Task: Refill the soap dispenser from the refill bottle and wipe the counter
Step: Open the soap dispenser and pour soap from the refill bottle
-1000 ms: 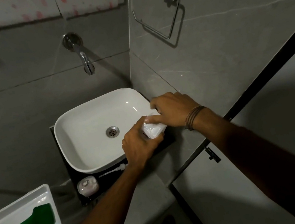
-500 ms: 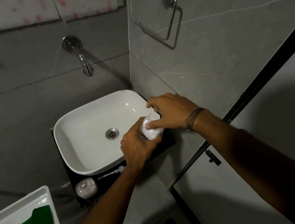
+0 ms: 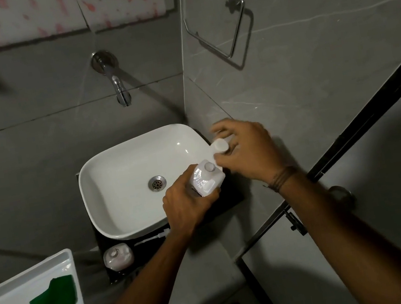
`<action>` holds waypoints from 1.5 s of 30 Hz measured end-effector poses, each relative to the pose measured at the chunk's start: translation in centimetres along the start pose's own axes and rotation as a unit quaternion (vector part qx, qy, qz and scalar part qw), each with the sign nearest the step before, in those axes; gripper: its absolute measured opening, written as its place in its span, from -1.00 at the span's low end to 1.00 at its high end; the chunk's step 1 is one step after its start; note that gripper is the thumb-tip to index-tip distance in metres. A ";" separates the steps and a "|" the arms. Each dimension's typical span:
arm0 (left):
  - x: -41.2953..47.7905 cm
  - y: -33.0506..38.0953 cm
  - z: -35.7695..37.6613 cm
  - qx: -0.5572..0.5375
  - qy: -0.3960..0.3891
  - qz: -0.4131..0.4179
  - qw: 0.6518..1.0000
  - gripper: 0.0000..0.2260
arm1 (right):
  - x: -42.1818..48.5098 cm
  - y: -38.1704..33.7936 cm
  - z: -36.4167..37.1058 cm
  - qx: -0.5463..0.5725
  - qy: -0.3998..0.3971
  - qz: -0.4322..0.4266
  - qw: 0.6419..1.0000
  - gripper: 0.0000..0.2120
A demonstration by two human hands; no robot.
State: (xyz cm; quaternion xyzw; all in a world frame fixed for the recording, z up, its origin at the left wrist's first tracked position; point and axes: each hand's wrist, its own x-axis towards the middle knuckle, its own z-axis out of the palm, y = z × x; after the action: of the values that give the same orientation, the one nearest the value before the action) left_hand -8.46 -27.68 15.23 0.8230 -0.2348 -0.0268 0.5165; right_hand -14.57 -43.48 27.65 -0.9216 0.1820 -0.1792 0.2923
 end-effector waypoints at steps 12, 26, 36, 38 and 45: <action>-3.4 -4.9 -0.9 -0.041 0.002 -0.028 0.999 -0.38 | -6.9 11.4 15.7 0.262 -0.005 0.428 0.865 -0.75; -7.7 -6.1 -3.9 -0.038 0.055 -0.069 0.995 -0.36 | -7.0 9.8 22.8 0.166 -0.069 0.369 0.912 -0.61; -6.8 -7.1 -6.4 -0.080 0.039 -0.045 0.995 -0.34 | -14.0 6.1 21.4 0.211 -0.147 0.132 0.957 -0.07; -6.6 -7.4 -7.2 -0.094 0.028 -0.033 0.995 -0.34 | -14.9 3.8 21.6 0.252 -0.149 0.094 0.952 0.08; -6.8 -8.7 -11.4 -0.211 -0.060 -0.041 0.975 -0.22 | -13.1 -3.9 23.9 0.441 0.015 0.210 0.873 -0.37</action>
State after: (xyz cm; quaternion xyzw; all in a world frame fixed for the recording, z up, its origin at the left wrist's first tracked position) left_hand -8.15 -12.21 11.63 0.7015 -0.2201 -0.1460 0.6619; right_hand -14.60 -23.45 8.74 -0.6344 0.2779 -0.1893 0.6961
